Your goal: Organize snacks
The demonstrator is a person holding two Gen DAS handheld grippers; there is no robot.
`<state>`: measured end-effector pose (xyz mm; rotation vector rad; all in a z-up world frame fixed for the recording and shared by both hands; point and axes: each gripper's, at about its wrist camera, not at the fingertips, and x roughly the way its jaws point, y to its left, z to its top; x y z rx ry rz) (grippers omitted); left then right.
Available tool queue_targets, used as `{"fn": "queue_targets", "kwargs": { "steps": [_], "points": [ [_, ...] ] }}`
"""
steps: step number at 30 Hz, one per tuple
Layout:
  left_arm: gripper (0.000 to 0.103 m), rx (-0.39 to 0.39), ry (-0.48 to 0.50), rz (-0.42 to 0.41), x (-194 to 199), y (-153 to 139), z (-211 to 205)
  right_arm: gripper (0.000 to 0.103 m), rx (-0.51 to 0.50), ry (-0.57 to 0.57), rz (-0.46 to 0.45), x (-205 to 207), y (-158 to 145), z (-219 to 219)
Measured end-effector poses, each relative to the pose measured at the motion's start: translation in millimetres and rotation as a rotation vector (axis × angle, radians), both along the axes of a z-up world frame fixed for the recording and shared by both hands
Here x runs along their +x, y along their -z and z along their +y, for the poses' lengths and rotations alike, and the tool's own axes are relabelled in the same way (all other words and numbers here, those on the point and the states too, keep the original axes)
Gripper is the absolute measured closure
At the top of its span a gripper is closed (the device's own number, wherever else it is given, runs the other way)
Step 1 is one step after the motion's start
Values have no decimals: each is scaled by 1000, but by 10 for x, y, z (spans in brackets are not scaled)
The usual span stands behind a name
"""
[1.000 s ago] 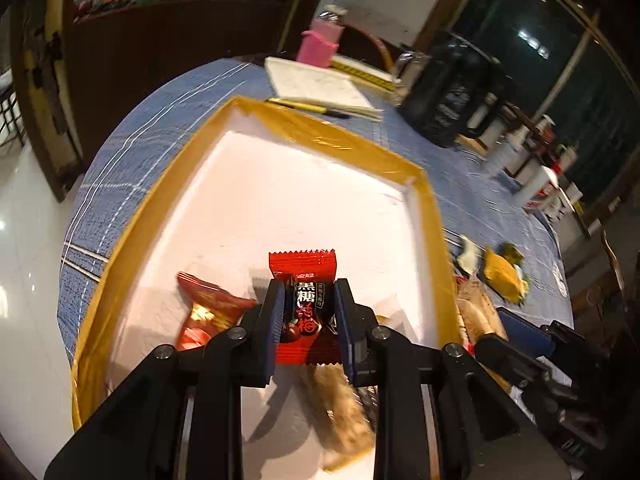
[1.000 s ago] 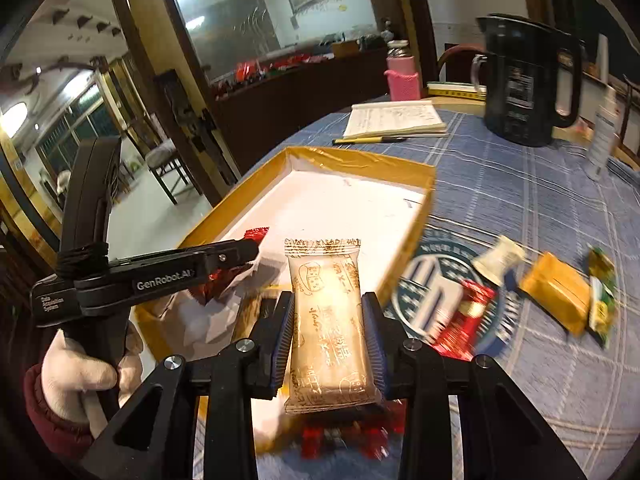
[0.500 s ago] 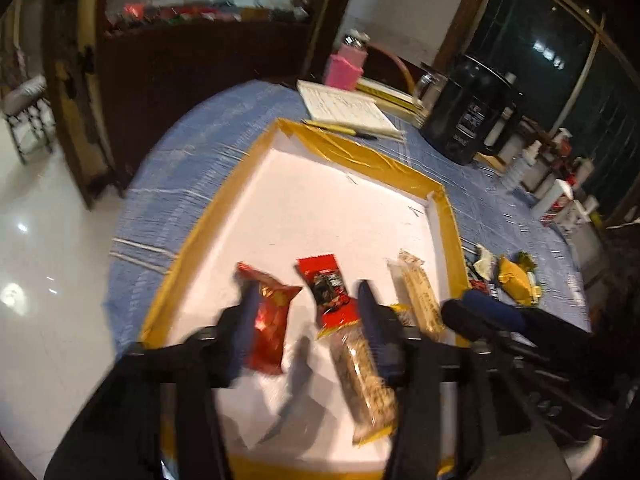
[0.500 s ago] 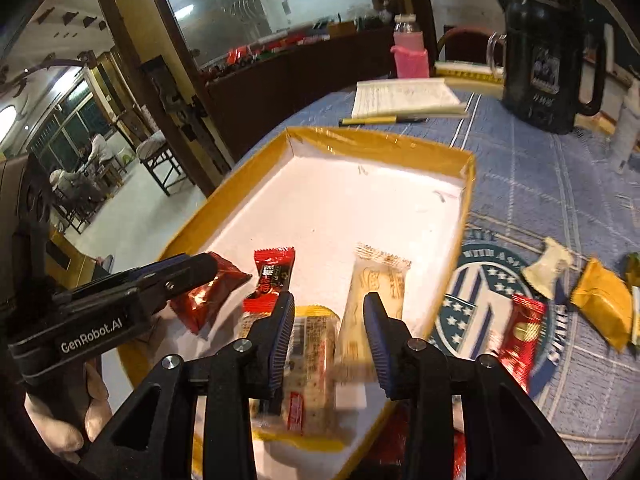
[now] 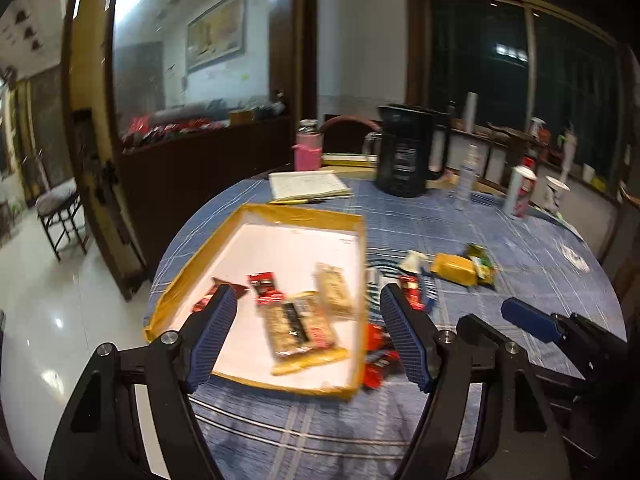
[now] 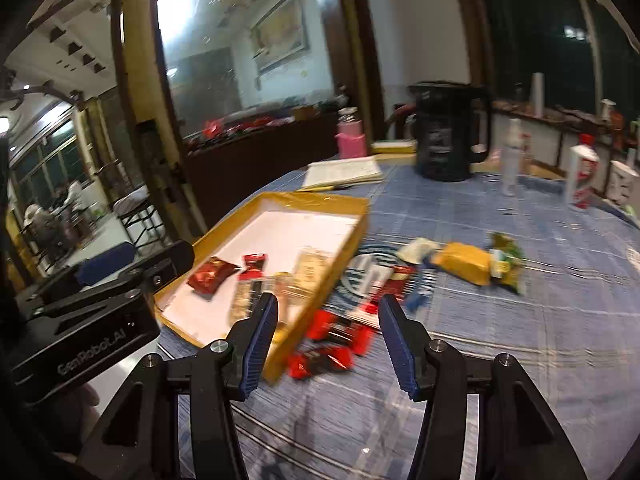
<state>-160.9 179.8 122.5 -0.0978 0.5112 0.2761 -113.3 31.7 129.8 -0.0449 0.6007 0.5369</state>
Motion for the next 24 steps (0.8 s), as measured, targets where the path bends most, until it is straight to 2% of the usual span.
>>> {"fn": "queue_targets", "kwargs": {
  "steps": [4,12,24],
  "points": [
    [29,11,64,18,-35,-31,-287,47,10,69,-10,-57,-25,-346],
    [29,70,110,61,-7,2,-716,45,84,158,57,18,116,-864],
    [29,75,125,119,99,140,-826,45,92,175,86,54,252,-984]
  ]
}}
